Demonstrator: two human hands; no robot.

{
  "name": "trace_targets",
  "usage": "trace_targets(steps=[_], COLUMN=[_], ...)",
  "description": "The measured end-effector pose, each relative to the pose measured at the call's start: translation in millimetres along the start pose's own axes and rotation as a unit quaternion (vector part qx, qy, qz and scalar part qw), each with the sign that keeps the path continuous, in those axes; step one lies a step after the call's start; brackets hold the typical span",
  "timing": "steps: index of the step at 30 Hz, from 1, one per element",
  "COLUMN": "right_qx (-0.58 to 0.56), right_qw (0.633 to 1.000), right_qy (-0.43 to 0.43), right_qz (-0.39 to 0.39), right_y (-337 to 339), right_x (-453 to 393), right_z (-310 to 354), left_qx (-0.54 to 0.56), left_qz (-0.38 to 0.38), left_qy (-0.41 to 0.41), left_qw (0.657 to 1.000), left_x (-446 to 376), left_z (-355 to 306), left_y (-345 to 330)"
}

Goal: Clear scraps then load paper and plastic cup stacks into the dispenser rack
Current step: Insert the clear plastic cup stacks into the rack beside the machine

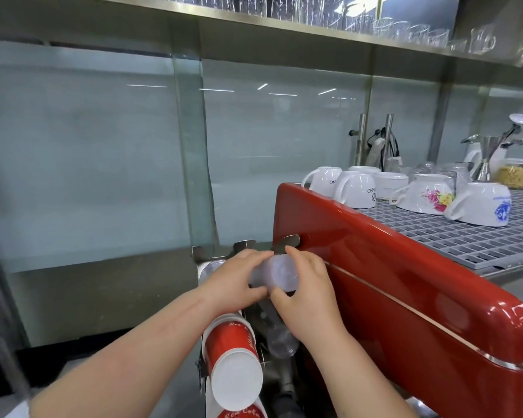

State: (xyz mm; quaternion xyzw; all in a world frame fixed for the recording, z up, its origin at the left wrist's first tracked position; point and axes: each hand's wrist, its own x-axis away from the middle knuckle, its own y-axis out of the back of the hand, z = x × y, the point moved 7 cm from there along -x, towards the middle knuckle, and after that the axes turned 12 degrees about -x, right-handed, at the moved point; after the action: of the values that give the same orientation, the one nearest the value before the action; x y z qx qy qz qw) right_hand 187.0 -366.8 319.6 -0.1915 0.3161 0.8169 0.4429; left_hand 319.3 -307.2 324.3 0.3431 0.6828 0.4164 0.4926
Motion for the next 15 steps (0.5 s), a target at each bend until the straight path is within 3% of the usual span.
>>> trace_targets(steps=[15], right_qx=[0.094], right_qw=[0.992], right_qy=[-0.023], right_qz=[0.075], right_y=[-21.4], right_x=[-15.5], right_z=[-28.7], left_qx=[-0.061], left_qz=[0.046], left_qy=[0.011], left_qw=[0.997], left_x=[-13.6], left_z=[5.9], left_y=[-14.9])
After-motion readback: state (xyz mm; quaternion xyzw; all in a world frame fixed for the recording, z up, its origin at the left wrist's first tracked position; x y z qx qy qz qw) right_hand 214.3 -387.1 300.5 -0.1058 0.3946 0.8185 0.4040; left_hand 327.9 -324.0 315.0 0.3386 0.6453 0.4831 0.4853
